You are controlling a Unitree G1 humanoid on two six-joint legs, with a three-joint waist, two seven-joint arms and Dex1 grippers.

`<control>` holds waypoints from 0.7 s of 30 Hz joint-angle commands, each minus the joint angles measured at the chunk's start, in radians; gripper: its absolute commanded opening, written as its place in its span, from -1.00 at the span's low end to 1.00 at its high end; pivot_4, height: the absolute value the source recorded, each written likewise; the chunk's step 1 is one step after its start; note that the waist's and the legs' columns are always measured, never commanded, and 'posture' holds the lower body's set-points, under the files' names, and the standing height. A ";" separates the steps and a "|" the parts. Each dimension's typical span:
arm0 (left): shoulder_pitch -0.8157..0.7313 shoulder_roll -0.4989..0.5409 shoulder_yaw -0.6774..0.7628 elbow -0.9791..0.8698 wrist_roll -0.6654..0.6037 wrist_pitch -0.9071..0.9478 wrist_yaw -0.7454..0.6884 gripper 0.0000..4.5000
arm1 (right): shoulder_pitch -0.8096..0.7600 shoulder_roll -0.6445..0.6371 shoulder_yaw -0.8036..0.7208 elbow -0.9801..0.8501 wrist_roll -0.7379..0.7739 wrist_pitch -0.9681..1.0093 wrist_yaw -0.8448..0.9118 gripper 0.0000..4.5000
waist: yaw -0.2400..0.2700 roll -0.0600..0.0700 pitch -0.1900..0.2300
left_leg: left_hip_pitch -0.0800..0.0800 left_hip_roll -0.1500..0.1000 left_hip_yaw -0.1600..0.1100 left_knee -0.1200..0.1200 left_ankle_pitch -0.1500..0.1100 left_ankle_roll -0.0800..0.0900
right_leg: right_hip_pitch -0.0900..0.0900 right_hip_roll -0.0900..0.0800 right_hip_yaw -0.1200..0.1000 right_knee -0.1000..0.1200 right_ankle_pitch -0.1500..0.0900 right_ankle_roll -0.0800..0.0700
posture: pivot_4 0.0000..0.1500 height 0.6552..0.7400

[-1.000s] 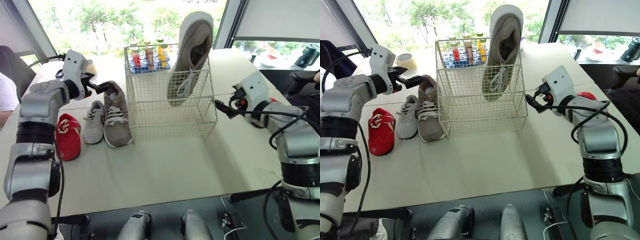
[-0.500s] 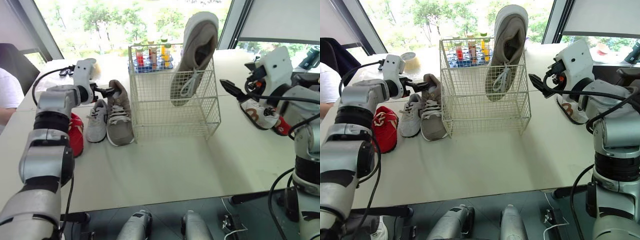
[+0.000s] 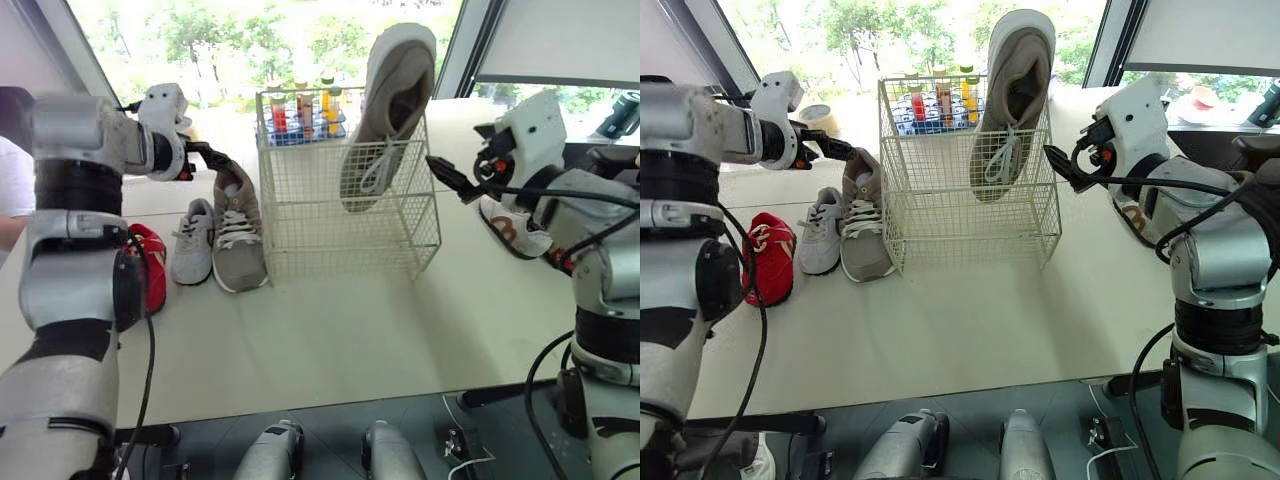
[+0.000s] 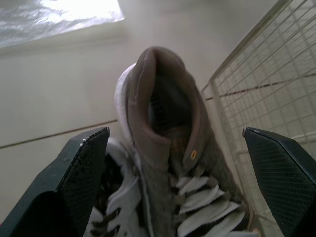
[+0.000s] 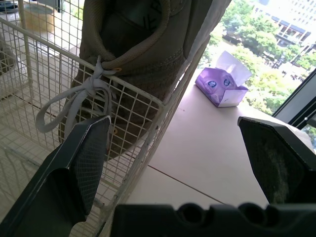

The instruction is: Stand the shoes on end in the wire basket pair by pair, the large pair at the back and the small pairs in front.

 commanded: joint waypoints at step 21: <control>0.074 -0.085 -0.021 0.023 0.026 0.035 0.116 1.00 | -0.021 -0.017 0.021 -0.004 0.004 -0.037 0.014 0.99 | 0.003 0.000 0.000 | 0.000 0.000 0.000 0.000 0.000 0.000 | -0.001 0.000 0.000 0.000 0.000 0.000 | 1.00 1.00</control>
